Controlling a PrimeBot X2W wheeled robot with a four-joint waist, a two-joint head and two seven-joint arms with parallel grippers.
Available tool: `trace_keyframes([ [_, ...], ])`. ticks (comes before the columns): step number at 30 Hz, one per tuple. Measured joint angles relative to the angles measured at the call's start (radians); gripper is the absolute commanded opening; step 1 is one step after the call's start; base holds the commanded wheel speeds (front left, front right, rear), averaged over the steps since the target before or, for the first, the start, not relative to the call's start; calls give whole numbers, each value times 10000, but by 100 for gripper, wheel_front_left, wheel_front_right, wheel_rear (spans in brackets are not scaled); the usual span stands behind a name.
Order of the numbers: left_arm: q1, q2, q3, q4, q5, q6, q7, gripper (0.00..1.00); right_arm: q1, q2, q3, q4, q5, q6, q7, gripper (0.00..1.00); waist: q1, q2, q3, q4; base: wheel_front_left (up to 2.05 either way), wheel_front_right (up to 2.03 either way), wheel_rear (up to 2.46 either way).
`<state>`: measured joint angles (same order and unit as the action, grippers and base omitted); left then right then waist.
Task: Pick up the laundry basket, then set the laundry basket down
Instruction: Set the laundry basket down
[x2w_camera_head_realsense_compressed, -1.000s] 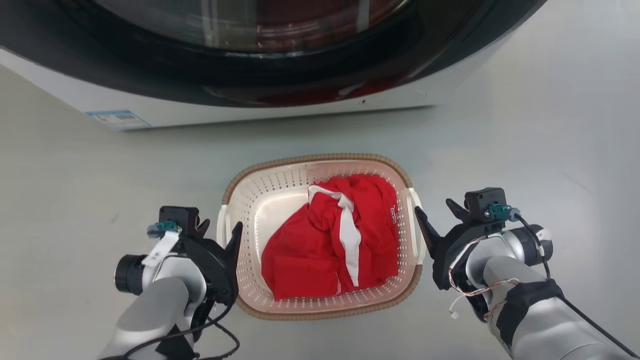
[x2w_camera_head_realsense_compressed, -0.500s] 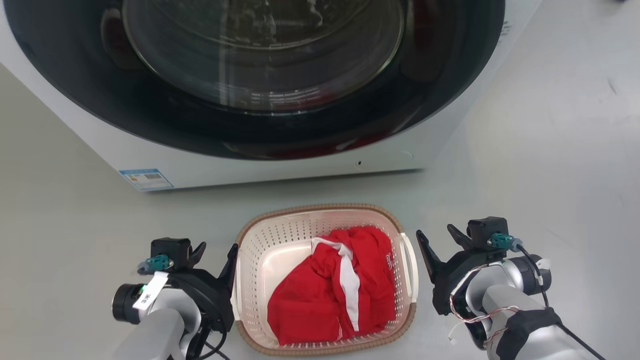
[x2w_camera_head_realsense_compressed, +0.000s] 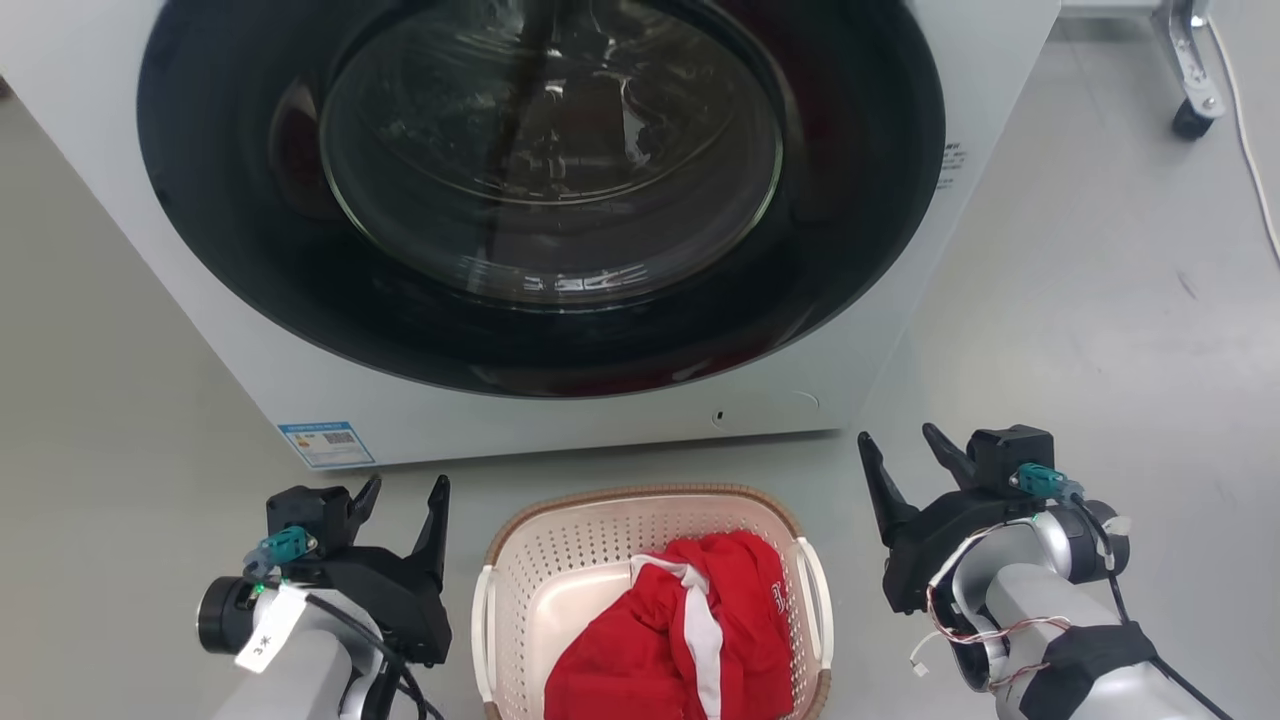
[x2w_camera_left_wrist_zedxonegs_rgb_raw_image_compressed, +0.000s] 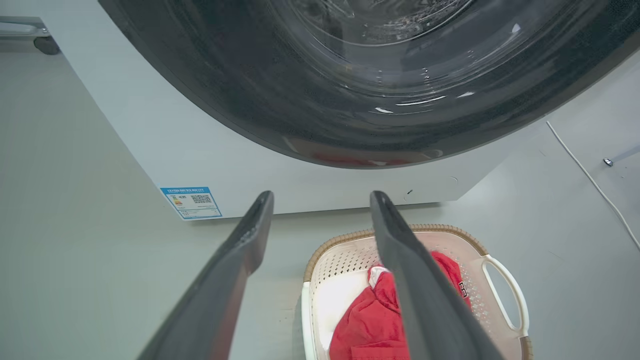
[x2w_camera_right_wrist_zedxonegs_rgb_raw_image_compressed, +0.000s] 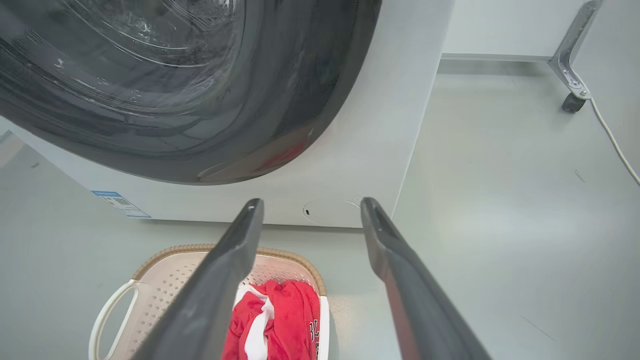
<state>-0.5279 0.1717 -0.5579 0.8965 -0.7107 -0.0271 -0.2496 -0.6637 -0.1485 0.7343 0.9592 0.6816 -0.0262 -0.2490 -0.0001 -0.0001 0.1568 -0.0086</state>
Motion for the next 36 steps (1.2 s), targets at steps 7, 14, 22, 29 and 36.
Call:
trace_keyframes([
  [7, 645, 395, 401, -1618, 466, 554, 0, 100, 567, -370, -299, -1220, -382, -445, -2, 100, 0, 0, -414, 59, 0, 0, 0],
  [14, 1789, 779, 769, -3710, 1055, 1076, 0, 100, 1459, -757, -606, -2746, -738, -721, -2, 100, 0, 0, -838, 109, 0, 0, 0],
  [22, 3184, 1114, 1156, -5810, 1632, 1358, -2, 100, 2728, -1124, -978, -4428, -1258, -897, -2, 100, 0, 0, -1279, 176, 0, 0, 0],
  [29, 4240, 1277, 1684, -7031, 1808, 1507, -2, 100, 3545, -1358, -1409, -5730, -1743, -984, -4, 100, 0, 1, -1488, 149, 0, 0, 0],
  [36, 4980, 1241, 2178, -7762, 2067, 1517, -2, 100, 4565, -1365, -2537, -6309, -2148, -984, -4, 100, 0, 1, -1599, 100, 0, 0, 0],
])
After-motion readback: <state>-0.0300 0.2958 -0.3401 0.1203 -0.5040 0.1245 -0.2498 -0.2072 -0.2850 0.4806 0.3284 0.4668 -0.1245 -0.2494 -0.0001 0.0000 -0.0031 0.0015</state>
